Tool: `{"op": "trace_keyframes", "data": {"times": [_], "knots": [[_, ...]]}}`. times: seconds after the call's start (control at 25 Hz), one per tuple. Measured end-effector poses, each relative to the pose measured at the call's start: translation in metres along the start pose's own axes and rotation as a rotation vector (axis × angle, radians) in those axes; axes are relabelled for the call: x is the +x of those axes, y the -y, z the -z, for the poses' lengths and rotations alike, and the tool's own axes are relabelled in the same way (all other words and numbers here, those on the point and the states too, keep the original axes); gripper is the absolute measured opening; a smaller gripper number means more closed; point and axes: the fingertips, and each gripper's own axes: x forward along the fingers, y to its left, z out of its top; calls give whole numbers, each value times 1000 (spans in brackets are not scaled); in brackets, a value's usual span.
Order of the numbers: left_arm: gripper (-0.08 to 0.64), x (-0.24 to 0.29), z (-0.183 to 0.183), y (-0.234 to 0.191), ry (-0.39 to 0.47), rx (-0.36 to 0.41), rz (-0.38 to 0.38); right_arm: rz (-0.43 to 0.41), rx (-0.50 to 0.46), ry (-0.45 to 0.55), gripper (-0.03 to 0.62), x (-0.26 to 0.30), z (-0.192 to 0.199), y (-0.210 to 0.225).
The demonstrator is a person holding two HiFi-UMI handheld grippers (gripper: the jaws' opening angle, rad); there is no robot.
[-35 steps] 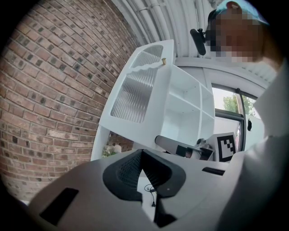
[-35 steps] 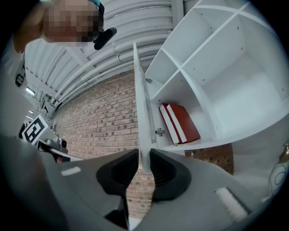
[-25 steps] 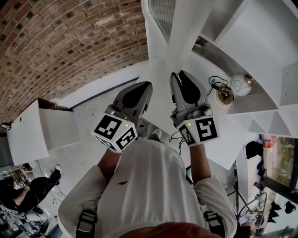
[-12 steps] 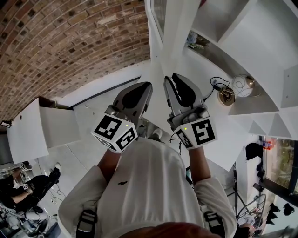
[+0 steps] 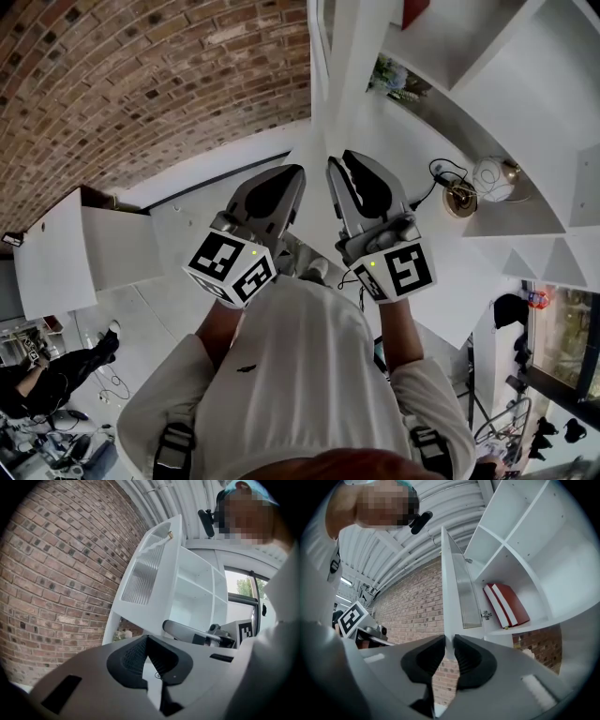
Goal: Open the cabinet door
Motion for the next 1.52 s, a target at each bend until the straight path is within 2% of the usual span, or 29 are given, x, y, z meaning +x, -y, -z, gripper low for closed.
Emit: {"op": "trace_keyframes", "data": {"times": [0.48, 1.52], "knots": [[8, -15, -3, -21, 19, -11, -68, -78, 6, -14, 74, 13, 4, -18], [8, -35, -14, -55, 47, -17, -134, -199, -2, -40, 66, 47, 15, -54]]}}
